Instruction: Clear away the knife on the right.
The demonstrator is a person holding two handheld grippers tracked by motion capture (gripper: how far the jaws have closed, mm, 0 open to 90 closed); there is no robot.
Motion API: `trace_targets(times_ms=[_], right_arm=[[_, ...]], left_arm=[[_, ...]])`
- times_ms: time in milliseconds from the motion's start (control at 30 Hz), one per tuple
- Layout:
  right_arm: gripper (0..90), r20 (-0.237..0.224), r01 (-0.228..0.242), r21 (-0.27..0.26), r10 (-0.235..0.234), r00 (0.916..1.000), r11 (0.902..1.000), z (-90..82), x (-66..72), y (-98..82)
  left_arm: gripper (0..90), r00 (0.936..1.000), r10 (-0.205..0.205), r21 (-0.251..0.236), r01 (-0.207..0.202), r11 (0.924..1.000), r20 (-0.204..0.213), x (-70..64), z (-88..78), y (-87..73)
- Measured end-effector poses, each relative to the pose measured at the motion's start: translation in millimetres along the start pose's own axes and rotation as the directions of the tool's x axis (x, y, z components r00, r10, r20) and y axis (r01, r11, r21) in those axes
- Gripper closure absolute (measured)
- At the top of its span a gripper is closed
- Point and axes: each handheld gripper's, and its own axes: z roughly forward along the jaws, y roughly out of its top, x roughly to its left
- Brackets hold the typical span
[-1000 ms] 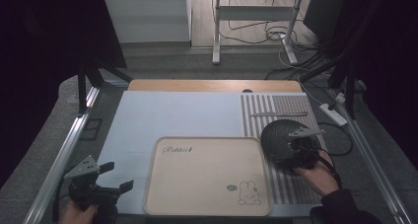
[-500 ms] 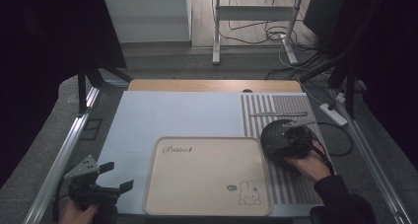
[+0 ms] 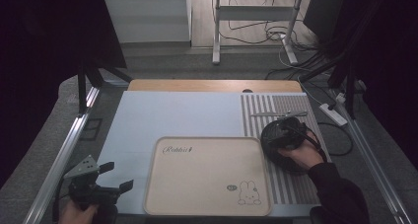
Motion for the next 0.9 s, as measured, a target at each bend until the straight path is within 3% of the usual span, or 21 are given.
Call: trace_targets(times_ms=[500, 733, 900], right_arm=[[0.0, 0.002, 0.023, 0.003, -0.023, 0.9997, 0.9997, 22.0, -8.2, 22.6], [9.1, 0.002, 0.038, 0.0, -0.038, 0.9993, 0.9993, 27.7, -11.5, 36.3], [24.0, -0.012, 0.044, 0.024, -0.043, 0.999, 0.9988, 34.6, -16.4, 47.4]], left_arm=[[1.4, 1.0, 0.002, 0.0, -0.002, 1.0, 0.0, -0.1, 0.1, 0.0], [1.4, 1.0, 0.002, 0.0, -0.002, 1.0, 0.0, -0.1, 0.0, 0.0], [1.4, 1.0, 0.003, 0.0, -0.003, 1.0, 0.001, -0.1, 0.0, -0.1]])
